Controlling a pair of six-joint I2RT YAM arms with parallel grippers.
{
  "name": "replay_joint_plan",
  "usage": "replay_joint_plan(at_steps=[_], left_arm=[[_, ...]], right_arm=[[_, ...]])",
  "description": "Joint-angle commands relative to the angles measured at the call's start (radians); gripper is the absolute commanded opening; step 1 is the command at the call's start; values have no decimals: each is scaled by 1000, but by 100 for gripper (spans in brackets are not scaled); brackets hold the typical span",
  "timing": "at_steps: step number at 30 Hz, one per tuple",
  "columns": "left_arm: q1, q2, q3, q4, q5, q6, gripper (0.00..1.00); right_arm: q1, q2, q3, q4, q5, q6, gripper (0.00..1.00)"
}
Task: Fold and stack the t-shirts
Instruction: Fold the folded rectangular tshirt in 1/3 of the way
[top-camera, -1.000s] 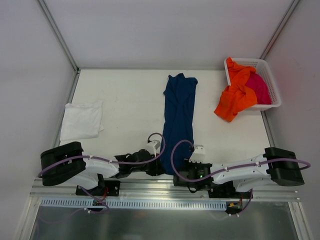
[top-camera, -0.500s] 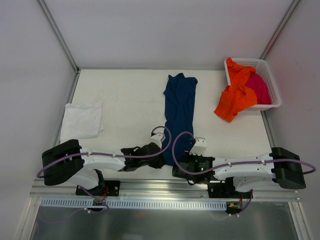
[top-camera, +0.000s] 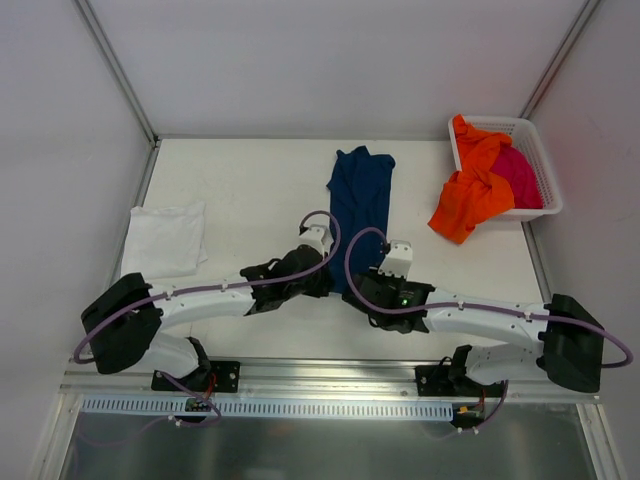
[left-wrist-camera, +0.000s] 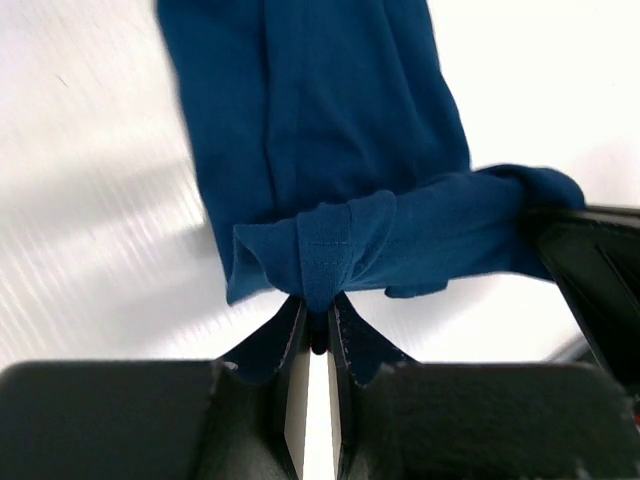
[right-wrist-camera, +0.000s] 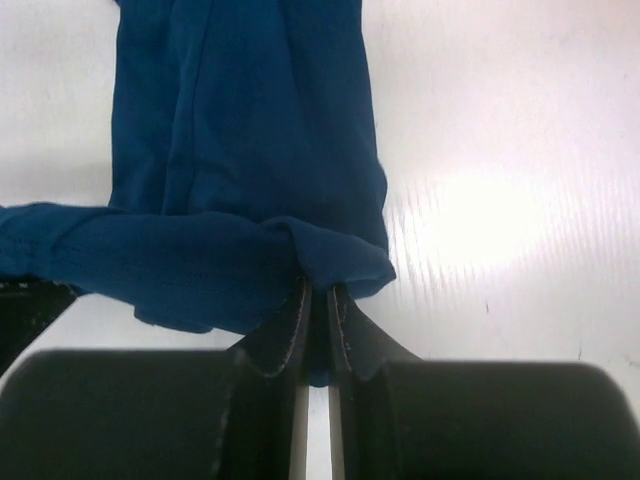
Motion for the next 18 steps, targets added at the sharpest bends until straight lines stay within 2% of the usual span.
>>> replay_joint_plan(at_steps=[1,11,18], left_arm=[[66,64,75,-33,4,83,8],[233,352,330,-13,121,181,7],[313,455,482,-40,176,216,7]], right_arm=[[-73,48,48,64,-17,-184,1],[-317,230,175,231,-101,-437,0],[-455,391,327,297,-178,-563,1]])
